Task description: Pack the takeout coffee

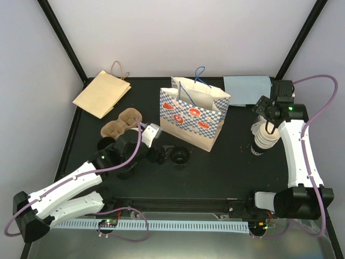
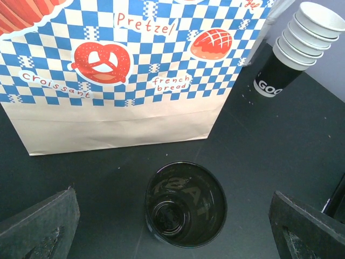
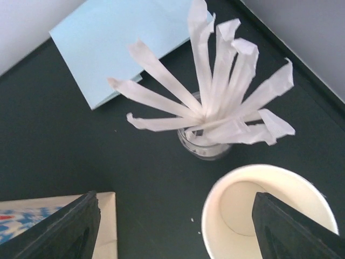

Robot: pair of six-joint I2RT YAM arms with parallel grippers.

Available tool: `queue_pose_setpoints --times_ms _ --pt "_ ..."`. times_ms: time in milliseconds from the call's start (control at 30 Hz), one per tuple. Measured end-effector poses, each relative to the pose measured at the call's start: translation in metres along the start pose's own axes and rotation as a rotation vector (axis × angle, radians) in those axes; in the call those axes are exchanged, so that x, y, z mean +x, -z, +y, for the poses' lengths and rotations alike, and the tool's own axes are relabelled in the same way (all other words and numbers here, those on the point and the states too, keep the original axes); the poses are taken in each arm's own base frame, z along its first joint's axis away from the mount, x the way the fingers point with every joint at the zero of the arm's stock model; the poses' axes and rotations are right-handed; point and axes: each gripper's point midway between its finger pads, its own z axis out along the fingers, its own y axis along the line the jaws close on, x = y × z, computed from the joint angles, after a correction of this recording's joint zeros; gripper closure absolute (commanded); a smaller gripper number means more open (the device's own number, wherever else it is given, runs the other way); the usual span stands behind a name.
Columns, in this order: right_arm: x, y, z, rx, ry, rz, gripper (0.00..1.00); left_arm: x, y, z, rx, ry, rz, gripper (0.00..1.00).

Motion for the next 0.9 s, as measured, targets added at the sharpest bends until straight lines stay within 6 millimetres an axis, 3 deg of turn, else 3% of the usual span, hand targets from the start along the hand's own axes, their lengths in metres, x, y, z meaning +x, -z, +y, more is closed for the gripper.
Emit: queue_pose_setpoints --times_ms 133,333,700,900 --pt "-0.008 -0.002 0.006 -0.009 -0.001 -0.009 0.22 -0.002 0.003 -0.001 0.003 0.000 -0.012 0.01" --pt "0.003 -0.003 -0.002 0.008 0.019 0.008 0.18 0.003 0.004 0.006 -0.026 0.012 -0.014 0.01" --pt "0.050 0.019 0.021 -0.209 0.146 0.093 0.13 0.004 0.029 0.063 -0.291 0.114 -0.053 0.01" --pt "0.064 0.027 0.032 -0.269 0.217 0.111 0.12 0.016 0.027 0.084 -0.363 0.162 0.000 0.01"
